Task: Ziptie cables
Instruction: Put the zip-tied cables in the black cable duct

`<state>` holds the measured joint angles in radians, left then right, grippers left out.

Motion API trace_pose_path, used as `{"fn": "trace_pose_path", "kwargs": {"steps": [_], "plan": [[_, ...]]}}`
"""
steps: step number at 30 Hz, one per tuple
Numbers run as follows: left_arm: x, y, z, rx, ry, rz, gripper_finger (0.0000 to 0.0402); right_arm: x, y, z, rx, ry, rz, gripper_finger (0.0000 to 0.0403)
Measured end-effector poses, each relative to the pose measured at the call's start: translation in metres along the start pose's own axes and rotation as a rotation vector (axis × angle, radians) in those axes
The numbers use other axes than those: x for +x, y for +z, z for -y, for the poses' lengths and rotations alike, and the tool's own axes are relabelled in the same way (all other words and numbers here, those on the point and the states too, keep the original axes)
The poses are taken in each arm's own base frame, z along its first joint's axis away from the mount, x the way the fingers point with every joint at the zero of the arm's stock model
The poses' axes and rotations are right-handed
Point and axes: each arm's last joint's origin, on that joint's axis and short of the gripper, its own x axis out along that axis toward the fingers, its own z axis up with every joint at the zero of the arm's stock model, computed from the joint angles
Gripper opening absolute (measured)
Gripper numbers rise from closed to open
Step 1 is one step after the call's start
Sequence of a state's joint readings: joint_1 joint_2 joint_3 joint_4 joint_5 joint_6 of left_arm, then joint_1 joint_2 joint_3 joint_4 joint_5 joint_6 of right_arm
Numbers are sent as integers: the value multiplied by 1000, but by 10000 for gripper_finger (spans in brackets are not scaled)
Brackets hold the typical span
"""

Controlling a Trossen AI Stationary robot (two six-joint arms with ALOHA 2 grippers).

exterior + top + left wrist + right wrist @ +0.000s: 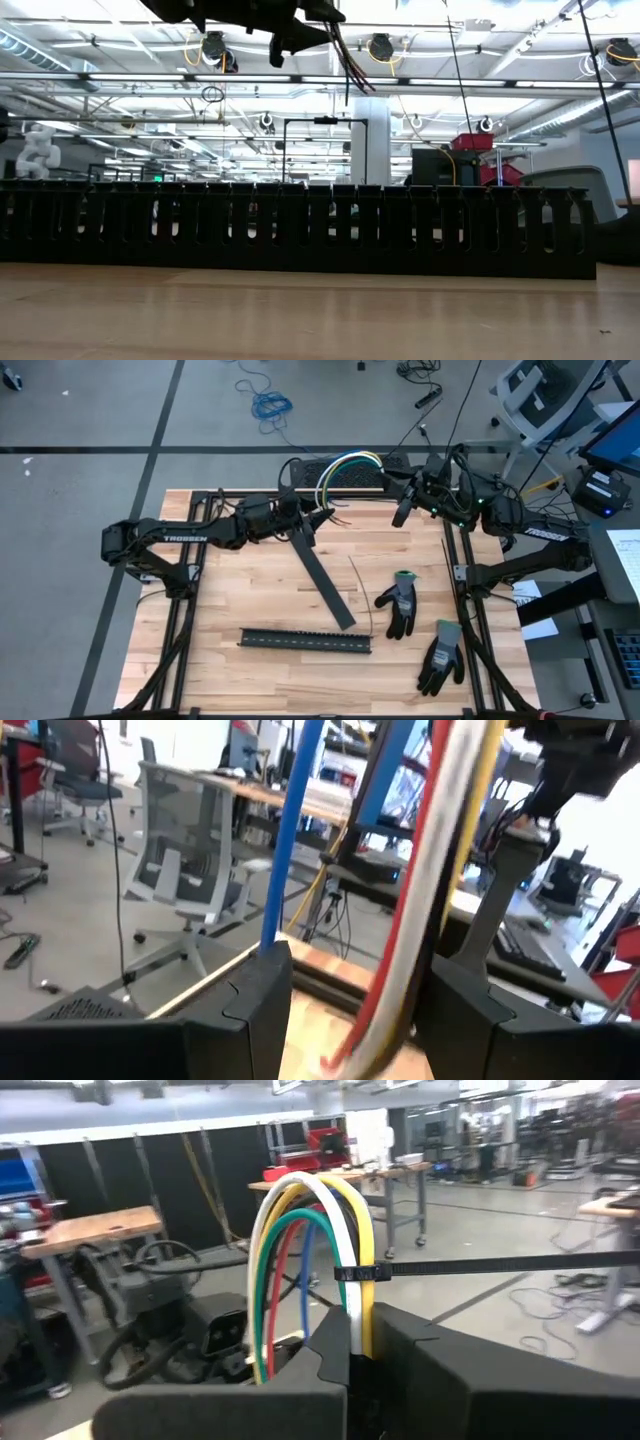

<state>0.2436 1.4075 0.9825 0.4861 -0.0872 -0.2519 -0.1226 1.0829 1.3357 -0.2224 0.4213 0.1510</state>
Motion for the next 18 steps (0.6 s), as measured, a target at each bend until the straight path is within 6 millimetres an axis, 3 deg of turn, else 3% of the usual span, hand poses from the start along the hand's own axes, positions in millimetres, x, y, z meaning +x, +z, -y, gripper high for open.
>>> {"fn": "trace_pose_path", "kwargs": {"steps": [9,18], "plan": [[0,-4,-2,14,38,-39,185,-13,5,6,-2,-54,11,0],[0,4,1,3,14,51,185,-3,-2,3,-10,-49,-23,0]]}}
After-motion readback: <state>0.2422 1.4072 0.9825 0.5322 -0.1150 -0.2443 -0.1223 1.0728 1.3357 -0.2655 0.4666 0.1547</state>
